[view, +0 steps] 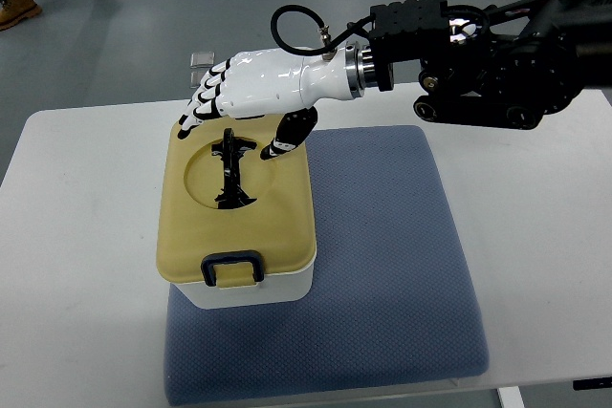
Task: Open white storage box with right hand
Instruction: 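Move the right hand over the yellow lid toward its black handle, then close the right hand's fingers around the black handle on the lid, then lift the yellow lid off the box and carry it onto the mat, then lower the lid onto the mat and open the right hand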
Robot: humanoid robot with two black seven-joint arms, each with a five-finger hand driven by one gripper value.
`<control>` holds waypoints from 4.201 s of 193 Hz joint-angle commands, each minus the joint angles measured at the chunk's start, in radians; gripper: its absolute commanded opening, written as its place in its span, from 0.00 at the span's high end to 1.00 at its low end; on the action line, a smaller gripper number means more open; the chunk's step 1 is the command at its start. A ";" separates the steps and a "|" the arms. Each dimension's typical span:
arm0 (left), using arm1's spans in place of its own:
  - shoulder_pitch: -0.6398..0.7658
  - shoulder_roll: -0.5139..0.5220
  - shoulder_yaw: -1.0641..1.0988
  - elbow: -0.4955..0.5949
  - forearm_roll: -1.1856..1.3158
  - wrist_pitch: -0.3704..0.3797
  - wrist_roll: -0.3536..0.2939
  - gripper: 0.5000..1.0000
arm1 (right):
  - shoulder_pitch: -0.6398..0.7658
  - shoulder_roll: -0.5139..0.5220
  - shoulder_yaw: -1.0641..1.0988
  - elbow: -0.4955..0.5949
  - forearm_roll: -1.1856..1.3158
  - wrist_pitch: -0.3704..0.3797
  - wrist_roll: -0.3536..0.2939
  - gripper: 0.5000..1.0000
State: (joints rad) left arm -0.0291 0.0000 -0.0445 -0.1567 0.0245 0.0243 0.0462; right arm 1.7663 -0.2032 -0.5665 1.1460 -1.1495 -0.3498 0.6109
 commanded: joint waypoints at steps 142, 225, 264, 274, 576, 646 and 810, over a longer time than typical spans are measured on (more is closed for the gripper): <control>0.000 0.000 0.000 0.000 0.000 0.000 0.000 0.00 | 0.004 0.025 -0.023 0.003 -0.171 -0.116 0.000 0.54; 0.000 0.000 0.000 0.000 0.000 -0.001 0.000 0.00 | -0.010 0.028 -0.029 0.004 -0.219 -0.115 0.000 0.68; 0.000 0.000 0.000 0.000 0.000 -0.001 0.000 0.00 | -0.010 0.030 -0.029 0.004 -0.222 -0.118 0.000 0.86; 0.000 0.000 0.000 0.000 0.000 0.000 0.000 0.00 | -0.010 0.030 -0.029 0.004 -0.222 -0.126 0.000 0.91; 0.000 0.000 0.000 0.000 0.000 0.000 0.000 0.00 | -0.169 -0.352 0.103 -0.054 -0.233 -0.245 0.000 1.00; 0.000 0.000 0.000 0.000 0.000 0.000 0.000 0.00 | -0.381 -0.444 0.122 -0.117 -0.236 -0.261 0.000 1.00; 0.000 0.000 0.000 0.000 0.000 0.000 0.000 0.00 | -0.513 -0.338 0.122 -0.143 -0.309 -0.261 0.000 1.00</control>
State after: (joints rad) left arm -0.0291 0.0000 -0.0445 -0.1566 0.0246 0.0237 0.0459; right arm 1.2536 -0.5571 -0.4442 1.0033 -1.4366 -0.6109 0.6108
